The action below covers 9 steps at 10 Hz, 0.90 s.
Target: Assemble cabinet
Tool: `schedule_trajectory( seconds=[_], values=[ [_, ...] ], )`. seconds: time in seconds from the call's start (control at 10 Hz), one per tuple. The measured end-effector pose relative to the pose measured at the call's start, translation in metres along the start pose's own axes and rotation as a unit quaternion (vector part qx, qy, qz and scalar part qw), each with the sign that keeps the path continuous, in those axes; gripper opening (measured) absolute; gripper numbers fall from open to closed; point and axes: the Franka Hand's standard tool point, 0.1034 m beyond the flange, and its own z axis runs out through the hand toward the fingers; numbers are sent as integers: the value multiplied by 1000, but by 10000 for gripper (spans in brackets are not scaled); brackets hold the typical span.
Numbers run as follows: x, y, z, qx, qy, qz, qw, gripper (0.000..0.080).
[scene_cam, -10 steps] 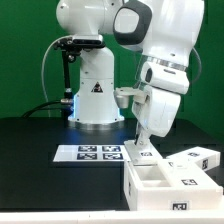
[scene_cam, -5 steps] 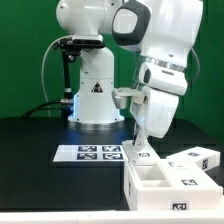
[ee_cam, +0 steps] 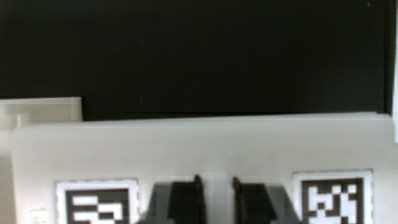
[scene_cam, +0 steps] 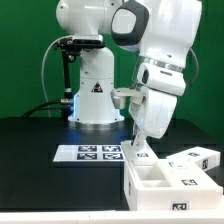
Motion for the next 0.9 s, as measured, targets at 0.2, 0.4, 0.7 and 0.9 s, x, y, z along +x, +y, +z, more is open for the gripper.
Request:
schedule_trajectory(
  seconds=[0.2,0.4,0.7,0.9],
  values=[
    [0,0,0,0,0,-6,1000,64],
    [-2,0,0,5,-5,-6,1000,64],
    [-4,0,0,6,-5,-4,1000,64],
    [-4,1,0,7,-7,-5,1000,64]
  ],
)
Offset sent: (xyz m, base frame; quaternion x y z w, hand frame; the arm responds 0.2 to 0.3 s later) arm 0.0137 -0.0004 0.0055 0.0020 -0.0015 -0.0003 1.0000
